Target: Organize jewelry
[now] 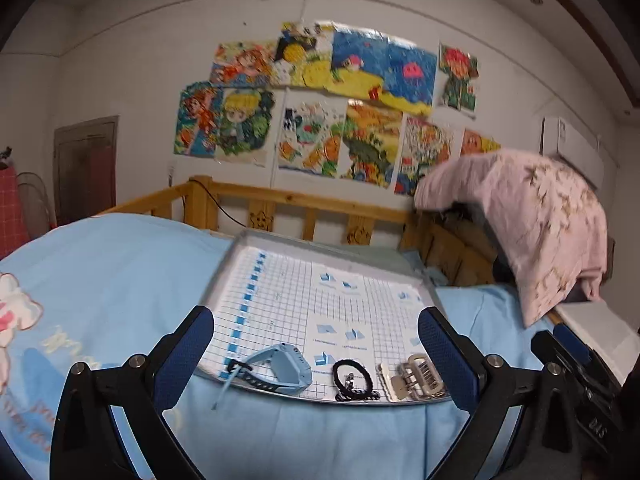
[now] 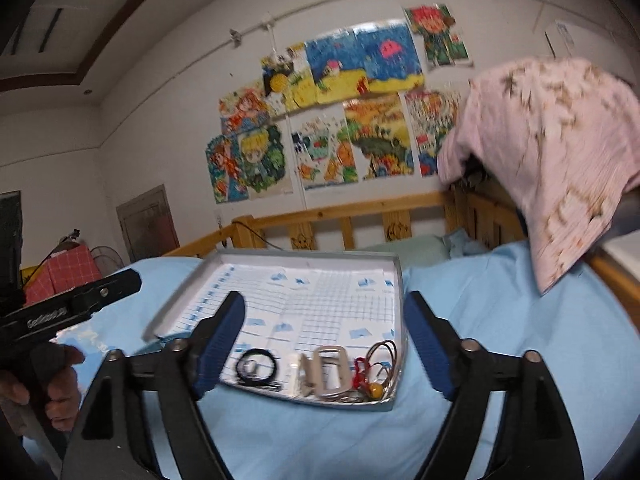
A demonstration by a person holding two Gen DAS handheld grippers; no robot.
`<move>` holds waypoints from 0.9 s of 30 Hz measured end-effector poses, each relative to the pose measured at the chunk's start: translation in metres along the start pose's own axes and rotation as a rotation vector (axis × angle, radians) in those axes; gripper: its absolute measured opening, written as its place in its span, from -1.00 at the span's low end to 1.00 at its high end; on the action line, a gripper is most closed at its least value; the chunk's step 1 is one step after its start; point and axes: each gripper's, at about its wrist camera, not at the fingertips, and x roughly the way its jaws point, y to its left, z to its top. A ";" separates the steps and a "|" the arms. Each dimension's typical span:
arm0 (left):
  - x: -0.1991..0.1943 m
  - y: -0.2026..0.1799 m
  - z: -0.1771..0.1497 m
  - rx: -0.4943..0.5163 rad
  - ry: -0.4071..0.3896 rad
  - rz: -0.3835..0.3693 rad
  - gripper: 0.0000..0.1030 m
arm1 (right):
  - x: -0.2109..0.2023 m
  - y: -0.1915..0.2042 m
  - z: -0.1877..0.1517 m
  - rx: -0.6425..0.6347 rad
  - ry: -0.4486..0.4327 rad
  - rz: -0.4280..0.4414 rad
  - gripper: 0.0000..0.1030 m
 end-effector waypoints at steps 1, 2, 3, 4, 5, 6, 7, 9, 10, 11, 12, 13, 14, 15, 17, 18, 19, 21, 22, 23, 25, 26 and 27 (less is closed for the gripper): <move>-0.009 0.002 0.002 -0.008 -0.010 -0.004 1.00 | -0.011 0.005 0.003 -0.010 -0.017 -0.002 0.68; -0.017 0.005 0.003 -0.014 -0.020 -0.006 1.00 | -0.021 0.011 0.007 -0.019 -0.029 -0.002 0.71; -0.027 0.008 0.004 -0.018 -0.032 -0.007 1.00 | -0.028 0.014 0.009 -0.019 -0.038 -0.004 0.73; -0.037 0.010 0.005 -0.023 -0.042 -0.008 1.00 | -0.039 0.019 0.012 -0.016 -0.056 0.000 0.79; -0.044 0.012 0.006 -0.026 -0.049 -0.008 1.00 | -0.048 0.023 0.015 -0.016 -0.068 0.005 0.88; -0.055 0.016 0.007 -0.031 -0.059 -0.009 1.00 | -0.056 0.027 0.017 -0.019 -0.080 0.005 0.92; -0.062 0.019 0.008 -0.035 -0.067 -0.009 1.00 | -0.063 0.030 0.018 -0.024 -0.090 0.004 0.94; -0.078 0.025 0.007 -0.042 -0.085 -0.007 1.00 | -0.078 0.038 0.019 -0.035 -0.110 0.003 0.95; -0.084 0.027 0.007 -0.042 -0.092 -0.005 1.00 | -0.088 0.043 0.019 -0.039 -0.122 0.004 0.95; -0.093 0.031 0.005 -0.041 -0.100 0.000 1.00 | -0.093 0.046 0.019 -0.041 -0.129 0.005 0.95; -0.099 0.033 0.005 -0.040 -0.106 0.001 1.00 | -0.100 0.050 0.018 -0.042 -0.137 0.007 0.95; -0.104 0.035 0.003 -0.038 -0.112 0.003 1.00 | -0.108 0.054 0.017 -0.045 -0.145 0.009 0.96; -0.112 0.038 0.001 -0.035 -0.120 0.007 1.00 | -0.113 0.058 0.016 -0.049 -0.151 0.009 0.96; -0.118 0.039 -0.001 -0.033 -0.126 0.009 1.00 | -0.119 0.062 0.014 -0.055 -0.157 0.010 0.96; -0.134 0.045 -0.007 -0.030 -0.138 0.012 1.00 | -0.130 0.069 0.011 -0.059 -0.167 0.014 0.97; -0.139 0.047 -0.009 -0.029 -0.141 0.013 1.00 | -0.137 0.073 0.009 -0.061 -0.172 0.022 0.97; -0.146 0.050 -0.013 -0.027 -0.144 0.016 1.00 | -0.140 0.075 0.009 -0.064 -0.174 0.025 0.97; -0.156 0.054 -0.019 -0.028 -0.146 0.018 1.00 | -0.148 0.083 0.004 -0.071 -0.179 0.029 0.97; -0.163 0.057 -0.023 -0.027 -0.149 0.022 1.00 | -0.155 0.087 0.000 -0.074 -0.182 0.034 0.97; -0.168 0.058 -0.026 -0.026 -0.150 0.023 1.00 | -0.158 0.091 -0.002 -0.075 -0.184 0.039 0.97; -0.179 0.063 -0.035 -0.020 -0.148 0.023 1.00 | -0.170 0.098 -0.010 -0.080 -0.190 0.046 0.97; -0.184 0.065 -0.039 -0.019 -0.142 0.021 1.00 | -0.175 0.102 -0.014 -0.084 -0.191 0.048 0.97; -0.189 0.067 -0.044 -0.022 -0.134 0.016 1.00 | -0.178 0.106 -0.018 -0.091 -0.190 0.052 0.97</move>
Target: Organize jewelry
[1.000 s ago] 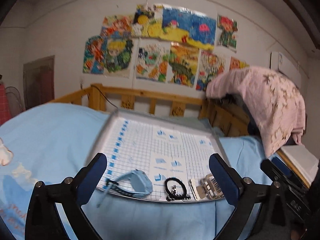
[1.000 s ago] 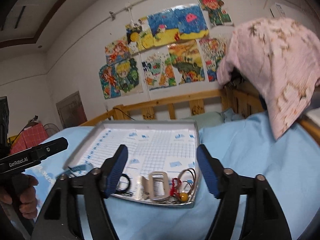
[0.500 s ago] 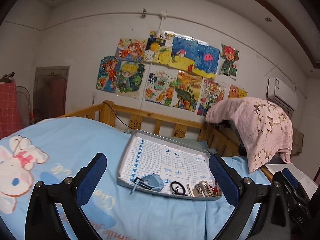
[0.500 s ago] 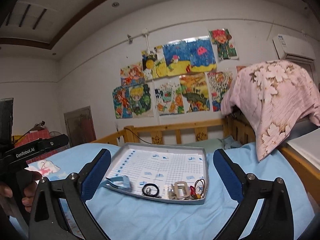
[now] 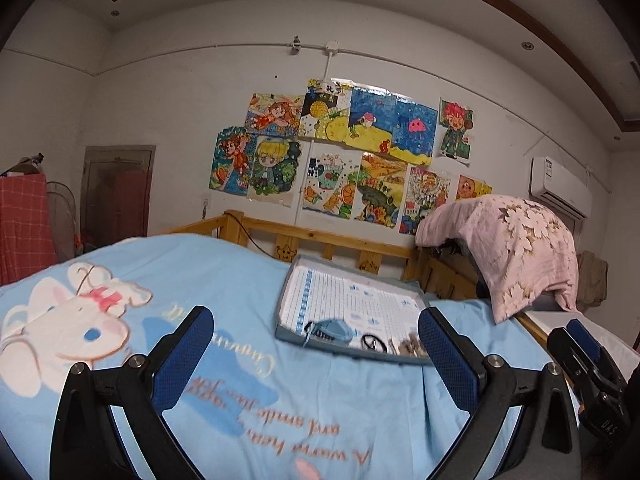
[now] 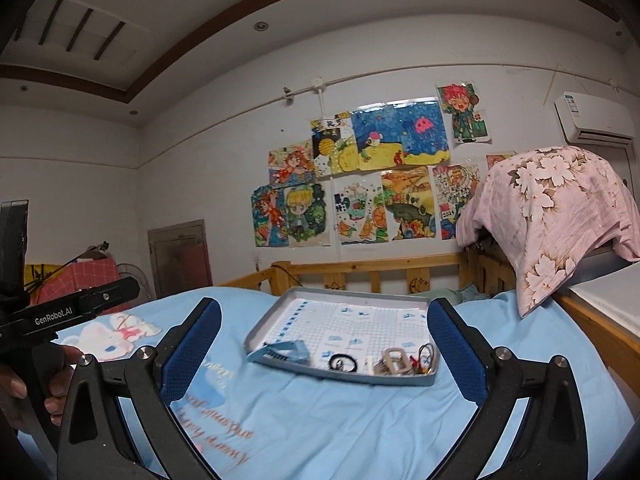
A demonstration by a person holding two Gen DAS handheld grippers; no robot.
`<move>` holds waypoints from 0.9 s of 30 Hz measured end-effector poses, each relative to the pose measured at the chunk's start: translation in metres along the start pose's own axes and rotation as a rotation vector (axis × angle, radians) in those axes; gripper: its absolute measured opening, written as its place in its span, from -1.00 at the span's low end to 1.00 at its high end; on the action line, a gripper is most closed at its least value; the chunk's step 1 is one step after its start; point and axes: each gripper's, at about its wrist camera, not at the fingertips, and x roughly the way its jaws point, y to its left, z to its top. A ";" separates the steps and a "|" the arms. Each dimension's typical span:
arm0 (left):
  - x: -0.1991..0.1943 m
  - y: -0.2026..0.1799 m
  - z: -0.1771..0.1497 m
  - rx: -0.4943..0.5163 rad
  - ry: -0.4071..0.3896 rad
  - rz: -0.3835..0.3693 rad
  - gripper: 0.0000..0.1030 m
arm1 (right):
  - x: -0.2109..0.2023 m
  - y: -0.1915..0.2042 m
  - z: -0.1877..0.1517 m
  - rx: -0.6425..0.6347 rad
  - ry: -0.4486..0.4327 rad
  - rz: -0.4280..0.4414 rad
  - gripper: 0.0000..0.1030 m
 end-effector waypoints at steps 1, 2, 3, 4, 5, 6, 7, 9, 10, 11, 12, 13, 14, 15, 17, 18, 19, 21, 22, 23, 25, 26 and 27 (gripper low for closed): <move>-0.005 0.003 -0.003 -0.006 0.004 -0.004 1.00 | -0.007 0.005 -0.004 -0.007 0.003 0.002 0.97; -0.011 0.007 -0.008 -0.012 0.009 -0.006 1.00 | -0.011 0.010 -0.007 -0.011 0.004 0.005 0.97; -0.014 0.009 -0.010 -0.014 0.012 -0.007 1.00 | -0.017 0.015 -0.010 -0.017 0.005 0.009 0.97; -0.020 0.012 -0.014 -0.017 0.016 -0.008 1.00 | -0.022 0.019 -0.013 -0.024 0.005 0.011 0.97; -0.025 0.015 -0.019 -0.016 0.018 -0.006 1.00 | -0.027 0.023 -0.015 -0.031 0.005 0.011 0.97; -0.030 0.018 -0.023 -0.013 0.019 -0.004 1.00 | -0.033 0.027 -0.018 -0.040 0.003 0.008 0.97; -0.035 0.021 -0.027 -0.008 0.021 -0.002 1.00 | -0.038 0.030 -0.021 -0.047 0.003 0.006 0.97; -0.043 0.025 -0.036 0.004 0.025 0.004 1.00 | -0.049 0.037 -0.026 -0.054 0.003 0.000 0.97; -0.047 0.027 -0.042 0.013 0.032 0.005 1.00 | -0.054 0.039 -0.028 -0.053 0.004 -0.001 0.97; -0.050 0.028 -0.045 0.016 0.035 0.006 1.00 | -0.058 0.042 -0.030 -0.052 0.005 -0.001 0.97; -0.053 0.030 -0.050 0.021 0.038 0.008 1.00 | -0.062 0.044 -0.032 -0.054 0.008 -0.001 0.97; -0.056 0.032 -0.054 0.024 0.041 0.007 1.00 | -0.066 0.046 -0.035 -0.057 0.013 -0.002 0.97; -0.058 0.033 -0.058 0.028 0.044 0.007 1.00 | -0.070 0.048 -0.037 -0.060 0.017 -0.002 0.97; -0.060 0.034 -0.062 0.032 0.048 0.006 1.00 | -0.074 0.049 -0.040 -0.060 0.022 -0.002 0.97; -0.063 0.036 -0.070 0.033 0.059 -0.009 1.00 | -0.079 0.050 -0.045 -0.055 0.036 0.001 0.97; -0.063 0.036 -0.073 0.036 0.065 -0.013 1.00 | -0.081 0.051 -0.047 -0.052 0.040 -0.001 0.97; -0.063 0.036 -0.075 0.039 0.067 -0.012 1.00 | -0.085 0.050 -0.050 -0.047 0.049 -0.007 0.97; -0.064 0.037 -0.080 0.041 0.068 -0.015 1.00 | -0.087 0.049 -0.054 -0.038 0.060 -0.014 0.97; -0.065 0.038 -0.082 0.042 0.069 -0.018 1.00 | -0.088 0.049 -0.055 -0.038 0.064 -0.018 0.97; -0.066 0.038 -0.084 0.043 0.068 -0.019 1.00 | -0.090 0.048 -0.057 -0.039 0.068 -0.023 0.97; -0.068 0.039 -0.088 0.052 0.065 -0.018 1.00 | -0.093 0.047 -0.061 -0.034 0.075 -0.034 0.97; -0.069 0.039 -0.090 0.058 0.065 -0.015 1.00 | -0.094 0.048 -0.062 -0.033 0.078 -0.039 0.97; -0.069 0.039 -0.093 0.061 0.068 -0.013 1.00 | -0.094 0.048 -0.064 -0.033 0.083 -0.044 0.97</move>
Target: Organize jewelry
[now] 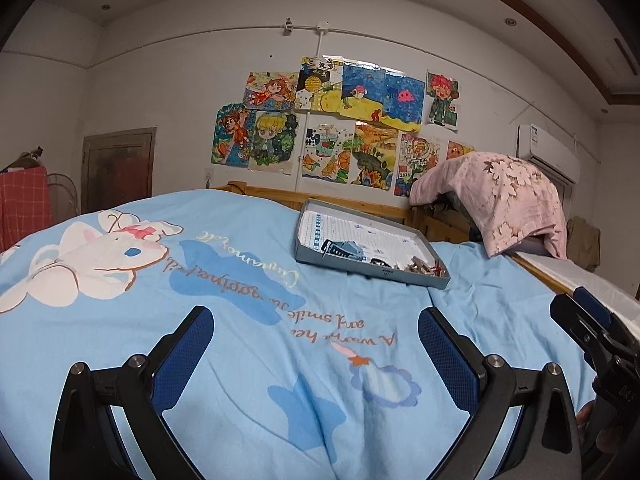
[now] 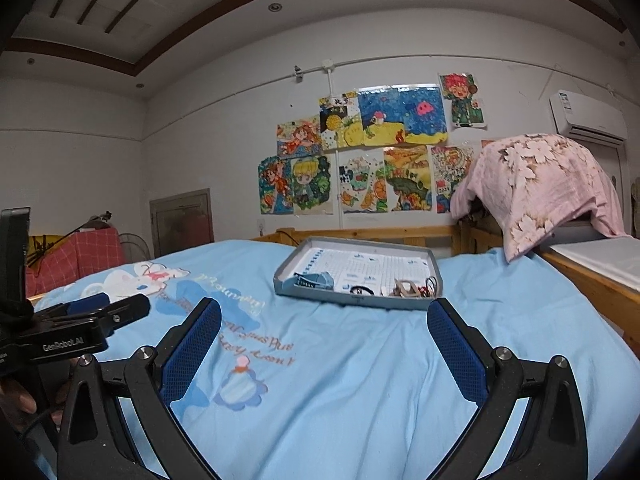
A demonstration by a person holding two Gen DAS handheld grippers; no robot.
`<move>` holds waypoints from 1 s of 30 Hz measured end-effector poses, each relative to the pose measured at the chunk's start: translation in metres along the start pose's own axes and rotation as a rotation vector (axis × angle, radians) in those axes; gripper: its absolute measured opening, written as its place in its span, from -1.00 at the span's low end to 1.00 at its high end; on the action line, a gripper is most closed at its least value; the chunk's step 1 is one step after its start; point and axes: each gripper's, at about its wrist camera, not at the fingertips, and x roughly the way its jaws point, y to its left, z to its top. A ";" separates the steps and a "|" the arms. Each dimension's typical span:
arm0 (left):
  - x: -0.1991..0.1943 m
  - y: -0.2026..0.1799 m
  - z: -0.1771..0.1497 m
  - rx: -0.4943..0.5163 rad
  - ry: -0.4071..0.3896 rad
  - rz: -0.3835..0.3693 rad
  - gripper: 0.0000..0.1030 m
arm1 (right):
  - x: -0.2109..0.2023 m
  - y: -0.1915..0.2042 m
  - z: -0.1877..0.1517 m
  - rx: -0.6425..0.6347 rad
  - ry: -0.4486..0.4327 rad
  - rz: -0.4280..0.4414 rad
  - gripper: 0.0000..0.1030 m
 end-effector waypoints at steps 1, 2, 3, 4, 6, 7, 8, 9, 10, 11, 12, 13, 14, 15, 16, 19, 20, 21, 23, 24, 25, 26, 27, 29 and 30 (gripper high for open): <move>0.000 0.001 -0.002 0.000 0.003 -0.001 1.00 | 0.001 -0.002 -0.002 -0.003 0.008 -0.004 0.97; 0.000 0.001 -0.003 -0.001 0.006 -0.002 1.00 | 0.002 -0.002 -0.003 -0.007 0.016 -0.007 0.97; 0.001 0.001 -0.004 -0.001 0.008 -0.002 1.00 | 0.004 -0.002 -0.003 -0.010 0.021 -0.009 0.97; 0.001 0.002 -0.006 0.000 0.008 0.000 1.00 | 0.006 -0.004 -0.005 -0.012 0.028 -0.008 0.97; 0.001 0.003 -0.007 -0.001 0.008 0.000 1.00 | 0.009 -0.004 -0.007 -0.016 0.039 -0.006 0.97; 0.001 0.003 -0.007 -0.003 0.009 0.000 1.00 | 0.010 -0.004 -0.008 -0.018 0.045 -0.006 0.97; 0.001 0.003 -0.007 -0.006 0.007 0.000 1.00 | 0.011 -0.003 -0.008 -0.020 0.048 -0.006 0.97; 0.001 0.003 -0.008 -0.005 0.007 -0.001 1.00 | 0.013 -0.004 -0.009 -0.020 0.052 -0.007 0.97; 0.001 0.003 -0.008 -0.006 0.006 -0.001 1.00 | 0.013 -0.004 -0.009 -0.019 0.054 -0.007 0.97; 0.001 0.003 -0.008 -0.007 0.006 0.000 1.00 | 0.013 -0.003 -0.010 -0.018 0.054 -0.008 0.97; 0.001 0.003 -0.008 -0.005 0.007 -0.001 1.00 | 0.013 -0.004 -0.010 -0.017 0.055 -0.011 0.97; 0.001 0.003 -0.008 -0.005 0.008 0.002 1.00 | 0.013 -0.004 -0.010 -0.016 0.052 -0.016 0.97; 0.001 0.004 -0.009 -0.008 0.010 0.003 1.00 | 0.013 -0.003 -0.010 -0.014 0.052 -0.019 0.97; 0.001 0.004 -0.008 -0.009 0.011 0.001 1.00 | 0.014 -0.003 -0.009 -0.011 0.051 -0.018 0.97; 0.001 0.004 -0.008 -0.008 0.011 0.002 1.00 | 0.014 -0.003 -0.010 -0.010 0.052 -0.017 0.97; 0.002 0.004 -0.009 -0.006 0.011 0.008 1.00 | 0.016 -0.002 -0.011 -0.016 0.062 -0.021 0.97; 0.002 0.005 -0.009 -0.006 0.012 0.011 1.00 | 0.017 -0.002 -0.011 -0.014 0.064 -0.020 0.97; 0.002 0.004 -0.008 -0.006 0.014 0.016 1.00 | 0.018 -0.002 -0.011 -0.011 0.064 -0.020 0.97; 0.003 0.004 -0.009 -0.008 0.018 0.023 1.00 | 0.018 -0.002 -0.011 -0.009 0.064 -0.025 0.97; 0.005 0.003 -0.008 -0.009 0.019 0.027 1.00 | 0.018 -0.003 -0.011 -0.008 0.064 -0.028 0.97; 0.006 0.003 -0.006 -0.011 0.020 0.030 1.00 | 0.018 -0.003 -0.012 -0.005 0.065 -0.031 0.97; 0.007 0.003 -0.006 -0.014 0.021 0.033 1.00 | 0.018 -0.004 -0.012 -0.001 0.066 -0.034 0.97; 0.007 0.002 -0.006 -0.016 0.022 0.035 1.00 | 0.019 -0.004 -0.012 0.002 0.068 -0.037 0.97; 0.008 0.002 -0.006 -0.019 0.024 0.042 1.00 | 0.020 -0.004 -0.013 0.004 0.071 -0.043 0.97; 0.009 0.002 -0.005 -0.020 0.027 0.046 1.00 | 0.020 -0.004 -0.013 0.004 0.072 -0.046 0.97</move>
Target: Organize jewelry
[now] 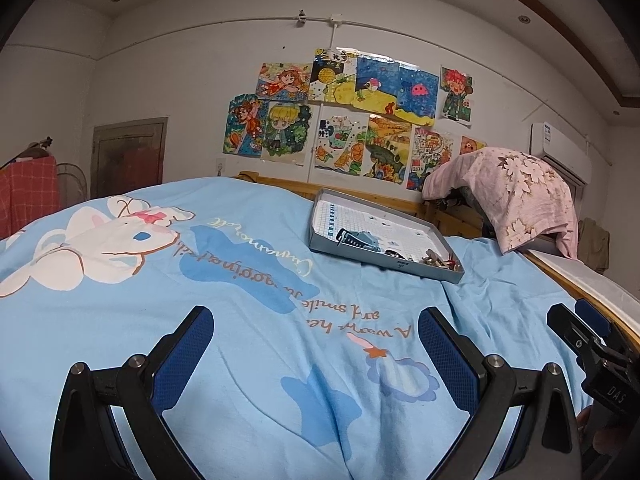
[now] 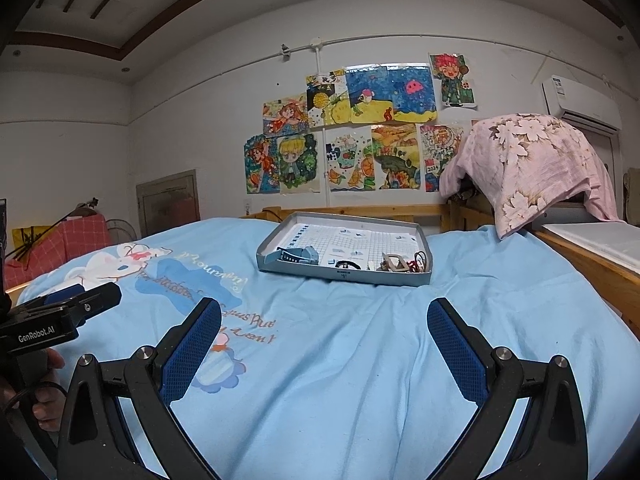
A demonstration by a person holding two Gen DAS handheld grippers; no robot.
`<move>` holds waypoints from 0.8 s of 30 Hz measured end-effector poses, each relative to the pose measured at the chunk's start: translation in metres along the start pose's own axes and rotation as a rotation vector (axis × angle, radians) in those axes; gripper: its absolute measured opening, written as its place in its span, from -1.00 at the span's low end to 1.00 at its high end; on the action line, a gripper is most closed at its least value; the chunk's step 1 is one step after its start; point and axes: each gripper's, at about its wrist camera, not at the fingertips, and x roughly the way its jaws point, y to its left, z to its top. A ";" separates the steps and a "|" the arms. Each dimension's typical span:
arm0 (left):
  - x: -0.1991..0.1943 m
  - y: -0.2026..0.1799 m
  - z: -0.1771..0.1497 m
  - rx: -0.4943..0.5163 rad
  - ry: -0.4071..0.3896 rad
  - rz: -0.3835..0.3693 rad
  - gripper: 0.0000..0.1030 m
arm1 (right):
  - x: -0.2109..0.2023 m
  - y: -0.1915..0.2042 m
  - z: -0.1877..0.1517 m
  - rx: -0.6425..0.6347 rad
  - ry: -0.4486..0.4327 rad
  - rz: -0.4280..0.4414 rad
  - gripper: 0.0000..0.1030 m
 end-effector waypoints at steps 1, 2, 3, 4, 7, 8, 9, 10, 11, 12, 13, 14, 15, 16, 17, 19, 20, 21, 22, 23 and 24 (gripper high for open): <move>0.001 0.000 0.000 -0.001 0.002 0.002 1.00 | 0.001 0.000 0.000 0.000 0.005 -0.003 0.97; 0.001 -0.001 0.000 -0.002 0.004 0.003 1.00 | 0.002 0.000 0.000 0.000 0.007 -0.005 0.97; 0.002 0.000 0.000 -0.003 0.006 0.004 1.00 | 0.003 0.001 -0.001 -0.001 0.011 -0.007 0.97; 0.002 0.000 0.000 -0.004 0.008 0.006 1.00 | 0.004 0.001 -0.001 -0.002 0.017 -0.009 0.97; 0.003 0.000 0.000 -0.005 0.015 0.011 1.00 | 0.005 0.002 -0.002 -0.002 0.023 -0.012 0.97; 0.003 0.000 0.000 -0.006 0.015 0.014 1.00 | 0.005 0.002 -0.002 -0.001 0.023 -0.013 0.97; 0.003 0.000 0.000 -0.007 0.016 0.016 1.00 | 0.005 0.002 -0.002 -0.001 0.025 -0.013 0.97; 0.003 0.001 0.000 -0.007 0.017 0.017 1.00 | 0.005 0.002 -0.002 -0.001 0.028 -0.015 0.97; 0.003 0.000 0.000 -0.007 0.017 0.019 1.00 | 0.006 0.003 -0.003 -0.001 0.030 -0.016 0.97; 0.003 0.001 0.000 -0.008 0.017 0.021 1.00 | 0.006 0.003 -0.003 -0.002 0.032 -0.018 0.97; 0.003 0.001 0.000 -0.008 0.017 0.022 1.00 | 0.006 0.003 -0.004 -0.002 0.034 -0.019 0.97; 0.003 0.001 0.000 -0.007 0.017 0.022 1.00 | 0.006 0.003 -0.004 -0.003 0.035 -0.019 0.97; 0.003 0.001 0.000 -0.006 0.017 0.022 1.00 | 0.007 0.004 -0.004 -0.004 0.037 -0.020 0.97; 0.003 0.001 0.000 -0.004 0.016 0.023 1.00 | 0.007 0.004 -0.005 -0.005 0.038 -0.020 0.97; 0.003 0.001 0.000 -0.002 0.016 0.023 1.00 | 0.007 0.004 -0.004 -0.005 0.037 -0.020 0.97; 0.003 0.001 0.000 -0.006 0.017 0.023 1.00 | 0.007 0.004 -0.005 -0.006 0.037 -0.021 0.97; 0.003 0.001 0.000 -0.005 0.016 0.024 1.00 | 0.006 0.004 -0.005 -0.005 0.037 -0.020 0.97; 0.003 0.001 0.000 -0.007 0.017 0.021 1.00 | 0.007 0.004 -0.004 -0.003 0.036 -0.020 0.97; 0.003 0.001 0.000 -0.007 0.017 0.021 1.00 | 0.007 0.004 -0.004 -0.003 0.036 -0.021 0.97; 0.003 0.001 0.000 -0.008 0.017 0.022 1.00 | 0.007 0.004 -0.004 -0.003 0.036 -0.021 0.97; 0.003 0.001 0.000 -0.007 0.017 0.022 1.00 | 0.007 0.004 -0.004 -0.002 0.036 -0.021 0.97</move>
